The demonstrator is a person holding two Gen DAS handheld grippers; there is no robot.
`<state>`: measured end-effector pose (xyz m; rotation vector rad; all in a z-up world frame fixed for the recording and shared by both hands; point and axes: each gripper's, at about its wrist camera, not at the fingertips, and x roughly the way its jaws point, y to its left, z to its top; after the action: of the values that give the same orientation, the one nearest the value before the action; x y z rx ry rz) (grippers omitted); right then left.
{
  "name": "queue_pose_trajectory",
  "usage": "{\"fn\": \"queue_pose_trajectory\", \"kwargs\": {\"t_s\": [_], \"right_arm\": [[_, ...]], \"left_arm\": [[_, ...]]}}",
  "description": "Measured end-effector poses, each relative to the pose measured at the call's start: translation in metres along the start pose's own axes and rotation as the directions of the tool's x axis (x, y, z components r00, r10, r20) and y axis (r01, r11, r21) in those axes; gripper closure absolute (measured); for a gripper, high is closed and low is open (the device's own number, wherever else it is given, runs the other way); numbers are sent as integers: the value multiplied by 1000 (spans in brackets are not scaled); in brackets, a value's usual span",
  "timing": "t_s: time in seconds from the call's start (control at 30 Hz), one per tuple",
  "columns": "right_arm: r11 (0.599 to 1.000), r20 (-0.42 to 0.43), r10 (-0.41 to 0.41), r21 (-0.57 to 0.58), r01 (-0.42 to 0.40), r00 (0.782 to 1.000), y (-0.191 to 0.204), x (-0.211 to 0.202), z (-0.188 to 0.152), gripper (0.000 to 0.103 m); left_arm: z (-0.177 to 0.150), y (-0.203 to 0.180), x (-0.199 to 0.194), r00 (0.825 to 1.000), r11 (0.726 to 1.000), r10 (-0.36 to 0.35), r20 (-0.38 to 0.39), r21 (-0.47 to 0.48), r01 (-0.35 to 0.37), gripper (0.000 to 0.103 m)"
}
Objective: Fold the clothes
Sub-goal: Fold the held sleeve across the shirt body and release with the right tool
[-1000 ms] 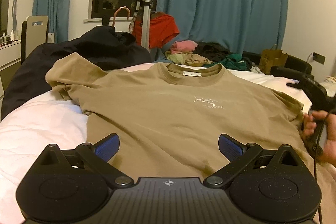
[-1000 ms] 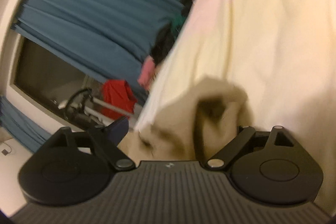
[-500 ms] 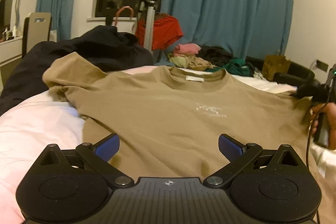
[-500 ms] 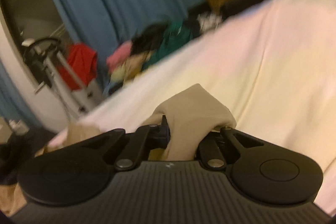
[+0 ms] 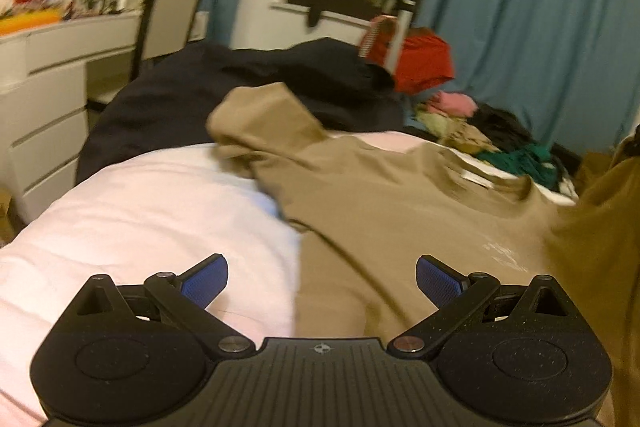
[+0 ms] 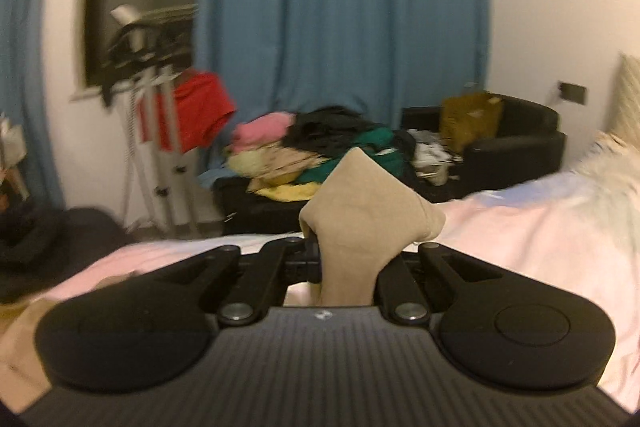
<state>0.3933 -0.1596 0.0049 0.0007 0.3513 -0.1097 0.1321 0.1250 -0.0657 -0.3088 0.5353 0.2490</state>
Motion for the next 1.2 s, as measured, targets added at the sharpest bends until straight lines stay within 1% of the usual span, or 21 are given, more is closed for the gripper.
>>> {"fn": "queue_pose_trajectory", "kwargs": {"t_s": [0.1,0.17,0.23,0.3,0.37,0.4,0.47,0.5,0.53,0.6,0.7,0.8,0.9,0.97,1.03,1.1,1.17,1.2], "right_arm": [[995,-45,60,-71,-63,997,58,10,-15,95],[986,-49,97,-134,-103,994,89,16,-32,95],[973,-58,114,-195,-123,992,111,22,-50,94],[970,-96,149,-180,-164,984,122,36,-63,93],[966,-147,197,-141,-218,969,129,48,-70,92],[962,-172,218,-126,-241,961,129,53,-72,90],[948,-206,273,-109,-299,940,128,54,-75,51],[944,-199,289,-105,-314,936,126,50,-73,10],[939,-189,305,-102,-327,933,123,45,-71,0],[928,-138,348,-93,-362,927,109,20,-66,0],[925,-111,368,-59,-376,923,84,-15,-56,0],[913,-69,407,1,-408,911,46,-69,-55,0],[906,-53,422,51,-419,905,8,-126,-65,0],[901,-37,429,80,-426,902,-17,-166,-76,0],[911,-32,407,87,-403,913,-41,-208,-92,0],[926,-26,367,104,-362,930,-64,-239,-108,0],[938,-49,322,151,-311,946,-84,-263,-120,0],[938,-39,316,166,-306,948,-92,-274,-123,0]], "left_arm": [[4,12,2,1000,999,-1,-3,-54,1,2],[2,11,4,1000,999,12,-4,-53,-12,3],[0,9,7,1000,999,23,-5,-46,-23,3],[-4,8,13,1000,999,21,-16,-42,-22,3],[-8,8,21,999,999,9,-34,-49,-11,3],[-9,7,25,999,999,5,-40,-50,-7,3],[-11,4,30,999,999,-4,-48,-39,2,4],[-12,3,31,999,999,-8,-48,-33,7,4],[-13,2,32,999,1000,-12,-46,-29,11,4],[-14,-1,32,999,1000,-6,-40,-20,5,4],[-16,-4,31,999,1000,-5,-42,-5,5,5],[-19,-9,26,999,1000,-7,-42,18,8,5],[-23,-19,16,1000,998,-15,-25,66,17,5],[-28,-27,5,1000,993,-17,2,114,16,5],[-33,-35,-7,999,988,-30,30,151,25,5],[-36,-42,-18,998,982,-45,45,184,36,5],[-39,-49,-29,998,975,-52,43,218,41,5],[-40,-51,-34,998,972,-60,37,229,50,5]]}}
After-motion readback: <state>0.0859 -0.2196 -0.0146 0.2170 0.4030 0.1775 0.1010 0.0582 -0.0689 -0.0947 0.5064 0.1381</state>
